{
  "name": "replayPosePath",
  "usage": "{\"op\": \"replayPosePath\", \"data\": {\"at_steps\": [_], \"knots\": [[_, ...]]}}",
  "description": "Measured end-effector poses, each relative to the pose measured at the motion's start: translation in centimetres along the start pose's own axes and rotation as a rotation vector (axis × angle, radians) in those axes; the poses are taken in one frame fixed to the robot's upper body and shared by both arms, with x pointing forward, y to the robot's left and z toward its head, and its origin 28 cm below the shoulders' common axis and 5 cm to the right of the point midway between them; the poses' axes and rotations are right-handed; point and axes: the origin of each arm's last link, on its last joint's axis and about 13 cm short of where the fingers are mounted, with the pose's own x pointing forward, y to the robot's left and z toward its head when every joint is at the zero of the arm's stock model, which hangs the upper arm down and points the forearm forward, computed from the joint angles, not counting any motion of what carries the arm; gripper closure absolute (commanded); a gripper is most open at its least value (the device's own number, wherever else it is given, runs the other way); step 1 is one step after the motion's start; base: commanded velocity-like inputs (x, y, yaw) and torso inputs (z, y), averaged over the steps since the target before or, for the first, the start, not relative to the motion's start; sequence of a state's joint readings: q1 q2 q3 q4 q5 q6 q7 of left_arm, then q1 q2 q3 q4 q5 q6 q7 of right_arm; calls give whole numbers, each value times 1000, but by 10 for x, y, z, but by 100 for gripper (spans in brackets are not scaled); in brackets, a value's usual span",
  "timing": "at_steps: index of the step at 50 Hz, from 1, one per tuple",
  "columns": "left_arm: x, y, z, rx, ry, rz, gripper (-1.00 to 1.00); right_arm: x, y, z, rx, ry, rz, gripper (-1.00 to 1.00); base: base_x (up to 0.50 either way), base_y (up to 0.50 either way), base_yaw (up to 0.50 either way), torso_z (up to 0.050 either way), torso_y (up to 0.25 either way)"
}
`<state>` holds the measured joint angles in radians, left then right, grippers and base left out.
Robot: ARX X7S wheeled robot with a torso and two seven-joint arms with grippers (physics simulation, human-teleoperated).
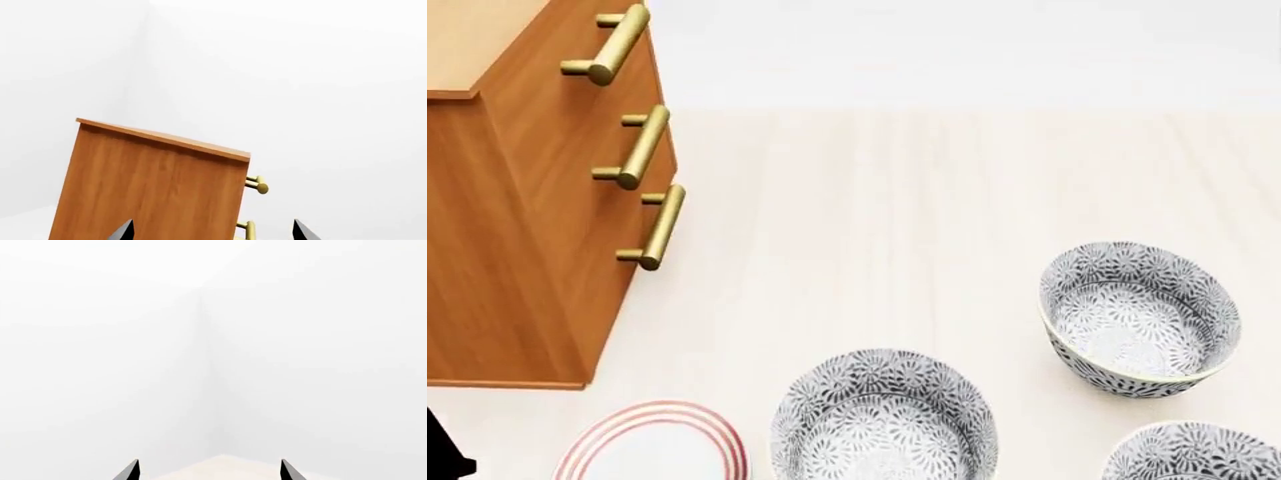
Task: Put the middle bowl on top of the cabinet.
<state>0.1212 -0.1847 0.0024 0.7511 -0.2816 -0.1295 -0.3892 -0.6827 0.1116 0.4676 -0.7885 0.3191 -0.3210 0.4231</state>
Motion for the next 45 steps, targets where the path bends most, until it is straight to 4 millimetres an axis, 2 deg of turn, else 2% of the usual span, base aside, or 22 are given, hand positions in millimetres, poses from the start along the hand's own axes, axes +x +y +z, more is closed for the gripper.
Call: {"op": "replayPosePath", "data": {"at_steps": [7,14,31,37,45], "knots": [[0,0,-1,0,13,4,-100,0,0,0,-1,-4,-1,-100,0,0,0,0,0],[-4,-9,-3,-74,116,-35,-100,0,2,-1,-6,-3,0,-100,0,0,0,0,0],[-11,-71,-3,-374,437,-324,-100,0,10,-5,3,0,9,-100,0,0,0,0,0],[-9,-92,-18,-460,571,-325,-100,-1,9,-4,5,-4,12,-100,0,0,0,0,0],[-6,-105,-35,-516,682,-312,-100,-2,9,-4,5,-7,14,-100,0,0,0,0,0]]}}
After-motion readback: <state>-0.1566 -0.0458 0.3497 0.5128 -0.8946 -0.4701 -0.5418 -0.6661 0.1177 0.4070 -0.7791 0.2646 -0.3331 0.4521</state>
